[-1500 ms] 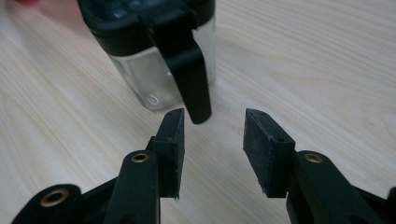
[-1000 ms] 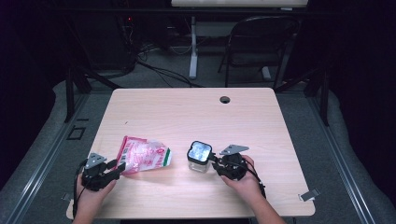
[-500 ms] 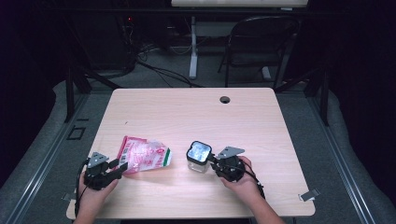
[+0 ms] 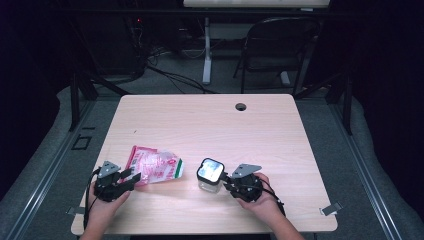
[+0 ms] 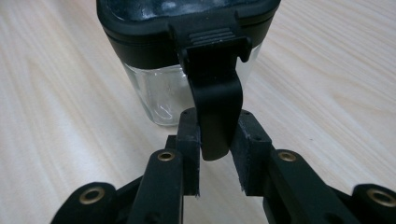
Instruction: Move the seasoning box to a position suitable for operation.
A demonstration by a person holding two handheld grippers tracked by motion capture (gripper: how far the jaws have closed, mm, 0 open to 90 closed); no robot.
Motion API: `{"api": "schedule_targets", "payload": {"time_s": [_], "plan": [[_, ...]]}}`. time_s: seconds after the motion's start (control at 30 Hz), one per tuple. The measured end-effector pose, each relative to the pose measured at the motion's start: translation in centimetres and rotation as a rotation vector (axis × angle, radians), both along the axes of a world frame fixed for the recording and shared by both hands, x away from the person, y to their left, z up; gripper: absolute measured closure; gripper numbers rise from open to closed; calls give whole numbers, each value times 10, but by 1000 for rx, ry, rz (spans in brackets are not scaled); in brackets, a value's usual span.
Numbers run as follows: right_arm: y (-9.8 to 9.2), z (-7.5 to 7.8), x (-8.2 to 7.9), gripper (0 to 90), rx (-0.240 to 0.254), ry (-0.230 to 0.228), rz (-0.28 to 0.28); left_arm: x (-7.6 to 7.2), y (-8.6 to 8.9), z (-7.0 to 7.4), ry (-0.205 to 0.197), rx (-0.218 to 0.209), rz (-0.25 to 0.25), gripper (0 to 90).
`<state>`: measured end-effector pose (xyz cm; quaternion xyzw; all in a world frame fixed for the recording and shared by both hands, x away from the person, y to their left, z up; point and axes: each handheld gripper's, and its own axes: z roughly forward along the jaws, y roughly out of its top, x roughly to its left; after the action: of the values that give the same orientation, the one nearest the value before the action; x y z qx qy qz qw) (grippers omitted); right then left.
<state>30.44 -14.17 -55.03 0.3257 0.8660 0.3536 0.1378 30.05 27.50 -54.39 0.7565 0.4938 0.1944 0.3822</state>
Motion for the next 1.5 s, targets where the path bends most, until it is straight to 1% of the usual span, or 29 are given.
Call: {"api": "schedule_targets", "payload": {"time_s": [0.1,0.27,0.3,0.33,0.37,0.4,0.43,0.47,0.5,0.53,0.6,0.63,0.73,0.77,0.83,0.93,1.0,1.03,1.1,1.13,1.2,1.23,1.27,1.3,1.33,1.37,1.4,1.47,1.5], "plan": [[2,0,-4,738,4,0,21,2,-2,1,-4,-5,-7,547],[0,-1,-6,735,6,-5,34,6,-5,0,-1,-6,-8,547],[-4,-2,-4,725,24,3,20,7,-5,0,-1,-7,-12,546],[-4,-2,-4,725,24,3,20,7,-6,0,1,-7,-13,546],[-6,-2,-3,719,39,10,7,7,-7,0,-1,-5,-16,547],[-9,-2,-1,715,48,28,-2,7,-8,1,-1,-5,-19,547],[-13,-3,1,692,66,38,-32,7,-8,1,-3,-5,-23,547],[-13,-3,1,692,66,38,-32,7,-9,1,-4,-5,-24,547],[-18,-3,3,693,72,53,-74,7,-9,1,-4,-5,-26,547],[-18,-3,3,693,72,53,-74,6,-10,1,-2,-5,-25,547],[-20,-3,4,690,86,52,-94,6,-10,1,-2,-5,-27,548],[-20,-3,4,690,85,58,-103,6,-10,2,-1,-7,-26,549],[-22,-1,3,658,103,62,-94,5,-11,4,-1,-9,-19,561],[-22,1,2,646,102,69,-85,4,-11,5,-2,-10,-21,563],[-24,6,-2,628,96,53,-84,2,-12,8,-3,-15,-21,570],[-27,14,-6,599,59,22,-93,1,-14,13,0,-33,-26,574],[-31,19,-7,581,46,28,-104,0,-17,17,8,-39,-34,574],[-33,22,-8,581,47,25,-117,0,-18,20,21,-40,-41,572],[-37,26,-8,575,67,36,-145,1,-21,23,37,-47,-50,567],[-39,29,-8,573,81,42,-156,1,-23,25,46,-54,-55,561],[-41,35,-8,563,93,50,-169,3,-29,30,49,-59,-72,550],[-40,41,-8,559,86,49,-175,4,-33,32,50,-53,-82,545],[-40,41,-8,559,86,49,-175,4,-38,35,40,-45,-89,545],[-39,44,-9,561,77,44,-182,6,-43,38,34,-46,-97,542],[-37,47,-8,565,78,45,-190,7,-48,40,31,-46,-111,540],[-36,50,-7,568,74,66,-191,9,-56,43,26,-47,-126,539],[-34,53,-6,567,94,79,-197,10,-61,45,23,-47,-137,536],[-31,57,-3,538,95,82,-204,12,-74,50,20,-35,-162,533],[-30,60,-2,532,82,80,-211,13,-81,52,16,-36,-175,534]]}}
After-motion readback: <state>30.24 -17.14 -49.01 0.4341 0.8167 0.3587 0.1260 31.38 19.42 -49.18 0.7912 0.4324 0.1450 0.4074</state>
